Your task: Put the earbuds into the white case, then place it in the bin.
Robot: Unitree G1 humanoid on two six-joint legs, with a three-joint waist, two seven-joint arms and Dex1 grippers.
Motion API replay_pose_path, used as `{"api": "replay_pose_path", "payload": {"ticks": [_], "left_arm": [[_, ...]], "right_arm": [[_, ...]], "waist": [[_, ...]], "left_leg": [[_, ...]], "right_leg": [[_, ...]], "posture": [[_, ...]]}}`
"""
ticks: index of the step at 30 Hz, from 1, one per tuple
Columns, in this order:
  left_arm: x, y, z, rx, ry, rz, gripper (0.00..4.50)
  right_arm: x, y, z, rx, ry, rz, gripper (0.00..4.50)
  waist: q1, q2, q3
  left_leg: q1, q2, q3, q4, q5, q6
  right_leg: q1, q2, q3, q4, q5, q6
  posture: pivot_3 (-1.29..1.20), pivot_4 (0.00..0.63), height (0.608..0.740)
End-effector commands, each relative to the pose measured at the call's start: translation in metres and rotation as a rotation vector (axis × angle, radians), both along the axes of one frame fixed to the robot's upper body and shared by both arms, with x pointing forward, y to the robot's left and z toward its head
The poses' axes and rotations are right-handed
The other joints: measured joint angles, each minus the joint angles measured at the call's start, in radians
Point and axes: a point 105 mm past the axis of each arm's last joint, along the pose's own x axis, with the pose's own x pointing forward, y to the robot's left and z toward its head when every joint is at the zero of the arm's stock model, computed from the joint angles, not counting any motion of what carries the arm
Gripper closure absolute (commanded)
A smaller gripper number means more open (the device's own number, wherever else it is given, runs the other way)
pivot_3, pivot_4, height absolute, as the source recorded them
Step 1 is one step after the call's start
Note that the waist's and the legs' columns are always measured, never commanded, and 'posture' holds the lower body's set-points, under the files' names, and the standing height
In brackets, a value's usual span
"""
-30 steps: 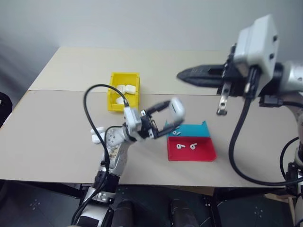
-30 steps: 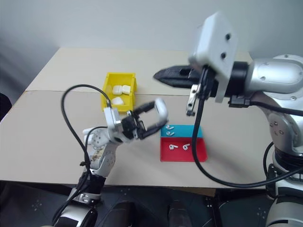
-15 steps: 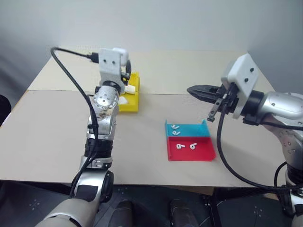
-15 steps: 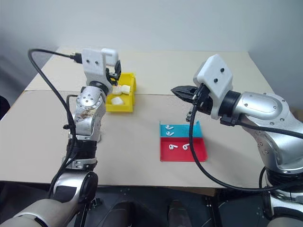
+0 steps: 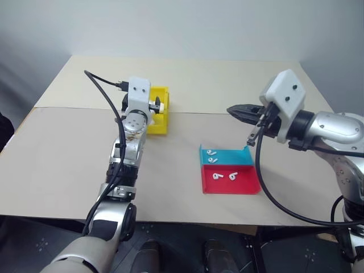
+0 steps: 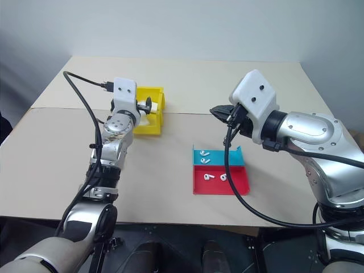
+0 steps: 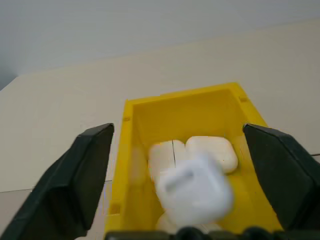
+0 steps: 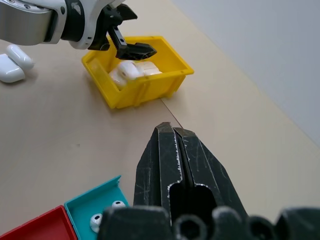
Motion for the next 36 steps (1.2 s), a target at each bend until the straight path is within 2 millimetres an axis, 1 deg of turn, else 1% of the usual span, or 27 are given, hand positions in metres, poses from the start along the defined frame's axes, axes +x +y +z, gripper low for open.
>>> {"api": "replay_pose_path", "payload": {"ticks": [1,3,4,7,9,11,13,14,16,17,18,19,21,23,26,29,33,36], "left_arm": [[-0.004,-0.005,0.032,-0.064,-0.129,-0.041,0.03],[-0.009,-0.008,0.036,-0.162,-0.170,-0.144,0.03],[-0.013,-0.008,0.039,-0.180,-0.193,-0.169,0.03],[-0.023,-0.007,0.041,-0.213,-0.219,-0.262,0.03],[-0.038,-0.008,0.037,-0.165,-0.220,-0.392,0.03],[-0.060,-0.008,0.031,-0.140,-0.208,-0.556,0.03],[-0.091,-0.003,0.020,-0.078,-0.169,-0.712,0.03],[-0.106,0.001,0.014,-0.043,-0.140,-0.768,0.03],[-0.128,0.008,0.008,-0.007,-0.104,-0.841,0.03],[-0.136,0.010,0.007,0.000,-0.092,-0.865,0.03],[-0.148,0.016,0.008,0.013,-0.080,-0.902,0.03],[-0.162,0.021,0.010,0.053,-0.068,-0.939,0.03],[-0.182,0.029,0.013,0.129,-0.038,-0.995,0.03],[-0.195,0.036,0.020,0.182,-0.014,-1.028,0.03],[-0.208,0.044,0.028,0.205,0.030,-1.055,0.03],[-0.216,0.052,0.027,0.250,0.088,-1.069,0.03],[-0.216,0.060,0.022,0.292,0.134,-1.046,0.03],[-0.213,0.062,0.022,0.292,0.124,-1.023,0.03]], "right_arm": [[-0.003,-0.001,0.005,-0.021,-0.039,-0.015,4.50],[-0.003,-0.003,0.005,-0.028,-0.045,-0.020,4.50],[-0.003,-0.004,0.005,-0.033,-0.048,-0.019,4.50],[-0.011,-0.008,0.002,-0.068,-0.092,0.018,4.50],[-0.018,-0.015,-0.006,-0.086,-0.090,0.042,4.50],[-0.027,-0.025,-0.020,-0.128,-0.052,0.068,4.50],[-0.036,-0.041,-0.039,-0.182,0.048,0.079,4.50],[-0.041,-0.050,-0.046,-0.215,0.077,0.084,4.50],[-0.050,-0.062,-0.052,-0.251,0.104,0.105,4.50],[-0.054,-0.067,-0.053,-0.259,0.110,0.116,4.50],[-0.057,-0.077,-0.053,-0.271,0.111,0.112,4.50],[-0.061,-0.086,-0.051,-0.281,0.120,0.107,4.50],[-0.067,-0.100,-0.045,-0.302,0.120,0.102,4.50],[-0.071,-0.111,-0.038,-0.318,0.111,0.102,4.50],[-0.075,-0.119,-0.031,-0.332,0.104,0.112,4.50],[-0.078,-0.122,-0.029,-0.345,0.109,0.137,4.50],[-0.075,-0.121,-0.036,-0.346,0.119,0.143,4.50],[-0.070,-0.118,-0.038,-0.344,0.118,0.153,4.50]], "waist": [[0.000,0.000,0.000],[0.000,0.000,0.000],[0.000,0.000,0.000],[0.000,0.000,0.000],[0.000,0.000,0.000],[-0.004,0.000,0.000],[-0.006,0.000,0.000],[-0.007,0.000,0.000],[-0.005,0.000,0.000],[-0.005,0.000,0.000],[-0.004,0.000,0.000],[-0.003,0.000,0.000],[-0.004,0.000,0.000],[-0.004,0.000,0.000],[-0.004,0.000,0.000],[-0.004,0.000,0.000],[-0.004,0.000,0.000],[-0.004,0.000,0.000]], "left_leg": [[0.000,0.000,0.000,0.000,0.000,0.000],[0.000,0.000,0.000,0.000,0.000,0.000],[0.000,0.000,0.000,0.000,0.000,0.000],[0.000,0.000,0.000,0.000,0.000,0.000],[0.000,0.000,0.000,0.000,0.000,0.000],[0.000,0.000,0.001,-0.001,0.000,0.000],[0.001,0.000,0.001,-0.002,0.000,0.000],[0.001,0.001,0.001,-0.002,0.000,0.000],[0.002,0.001,0.002,-0.002,0.000,0.000],[0.004,0.001,0.002,-0.002,0.000,0.000],[0.005,0.001,0.002,-0.002,0.000,0.000],[0.006,0.001,0.002,-0.001,0.000,0.000],[0.007,0.002,0.003,-0.001,0.000,0.000],[0.008,0.002,0.003,-0.001,0.000,0.000],[0.008,0.002,0.003,-0.002,0.000,0.000],[0.009,0.002,0.004,-0.002,0.000,0.000],[0.009,0.002,0.004,-0.002,0.000,0.000],[0.009,0.002,0.004,-0.002,0.000,0.000]], "right_leg": [[0.000,0.000,0.000,0.000,0.000,0.000],[0.000,0.000,0.000,0.000,0.000,0.000],[0.000,0.000,0.000,0.000,0.000,0.000],[0.000,0.000,0.000,0.000,0.000,0.000],[0.000,0.000,0.000,0.000,0.000,0.000],[0.000,0.000,0.000,0.000,0.000,0.000],[0.000,0.000,0.001,0.000,0.000,0.000],[0.000,0.000,0.001,0.000,0.000,0.000],[0.001,0.000,0.001,0.000,0.000,0.000],[0.001,0.000,0.001,0.001,0.000,0.000],[0.003,0.000,0.001,0.001,0.000,-0.001],[0.004,0.000,0.001,0.001,0.000,-0.001],[0.004,0.000,0.001,0.001,0.000,-0.001],[0.005,0.000,0.001,0.001,-0.001,-0.001],[0.005,0.000,0.002,0.001,-0.001,-0.001],[0.005,0.000,0.002,0.001,-0.001,-0.001],[0.005,0.000,0.002,0.001,-0.002,-0.001],[0.005,0.000,0.002,0.001,-0.002,-0.001]], "posture": [[0.00,0.150,0.740],[0.00,0.150,0.740],[0.00,0.150,0.740],[0.00,0.150,0.740],[0.00,0.150,0.740],[0.00,0.150,0.740],[0.00,0.150,0.740],[0.00,0.150,0.740],[0.00,0.150,0.740],[0.00,0.150,0.740],[0.00,0.150,0.740],[0.00,0.150,0.740],[0.00,0.150,0.740],[0.00,0.150,0.740],[0.00,0.150,0.740],[0.00,0.150,0.740],[0.00,0.150,0.740],[0.00,0.150,0.740]]}}
